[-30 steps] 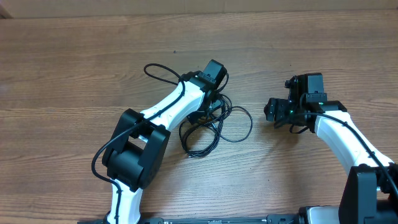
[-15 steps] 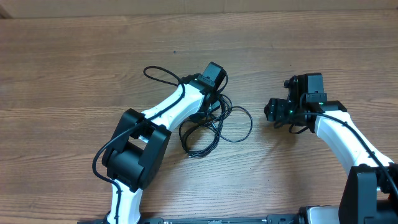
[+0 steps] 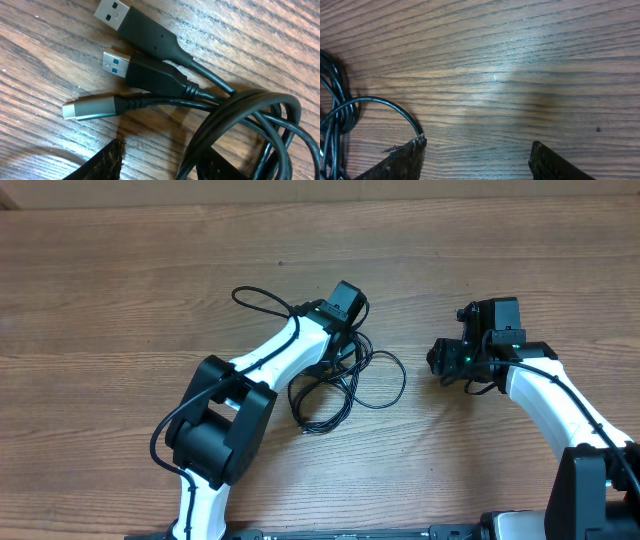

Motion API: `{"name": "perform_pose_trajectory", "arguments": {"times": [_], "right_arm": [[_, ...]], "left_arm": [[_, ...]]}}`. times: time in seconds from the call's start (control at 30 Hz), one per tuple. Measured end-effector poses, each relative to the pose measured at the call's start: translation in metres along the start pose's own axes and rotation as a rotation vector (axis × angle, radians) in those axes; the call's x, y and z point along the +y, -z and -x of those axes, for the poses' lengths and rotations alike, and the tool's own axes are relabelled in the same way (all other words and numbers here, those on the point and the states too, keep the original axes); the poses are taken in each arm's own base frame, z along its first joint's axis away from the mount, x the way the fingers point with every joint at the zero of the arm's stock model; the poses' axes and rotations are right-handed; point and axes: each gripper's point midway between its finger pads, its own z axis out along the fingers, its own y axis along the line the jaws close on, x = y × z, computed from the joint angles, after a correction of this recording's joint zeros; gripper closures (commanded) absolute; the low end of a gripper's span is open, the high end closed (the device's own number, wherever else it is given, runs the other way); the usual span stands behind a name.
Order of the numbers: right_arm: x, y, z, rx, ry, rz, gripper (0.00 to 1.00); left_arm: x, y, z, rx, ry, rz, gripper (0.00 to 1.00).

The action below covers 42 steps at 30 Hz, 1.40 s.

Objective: Untangle cables

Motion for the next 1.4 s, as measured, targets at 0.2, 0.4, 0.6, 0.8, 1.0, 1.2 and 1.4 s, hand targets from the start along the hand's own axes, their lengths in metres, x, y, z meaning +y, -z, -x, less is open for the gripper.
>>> {"name": "perform_pose_trajectory", "arguments": {"times": [0.2, 0.4, 0.6, 0.8, 1.0, 1.2, 1.4], "right_arm": [[0.003, 0.0, 0.001, -0.003, 0.001, 0.016, 0.33], [0.003, 0.0, 0.001, -0.003, 0.001, 0.018, 0.34], [0.003, 0.0, 0.001, -0.002, 0.001, 0.019, 0.34], [0.003, 0.0, 0.001, -0.003, 0.001, 0.02, 0.34], [0.005, 0.0, 0.001, -0.002, 0.001, 0.027, 0.34], [0.011, 0.0, 0.0, 0.005, 0.001, 0.065, 0.34], [0.022, 0.002, -0.008, 0.04, -0.004, 0.131, 0.36]], "left_arm": [[0.0, 0.0, -0.001, -0.036, -0.019, 0.016, 0.52], [0.001, 0.0, -0.002, -0.042, -0.024, 0.021, 0.53], [0.009, 0.0, -0.005, -0.028, -0.028, 0.053, 0.56], [0.013, 0.001, -0.008, -0.019, -0.031, 0.072, 0.62], [0.018, 0.001, -0.008, -0.018, -0.03, 0.091, 0.88], [0.018, 0.001, -0.008, -0.019, -0.019, 0.091, 0.96], [0.009, 0.0, -0.005, -0.029, -0.088, 0.055, 0.96]]}}
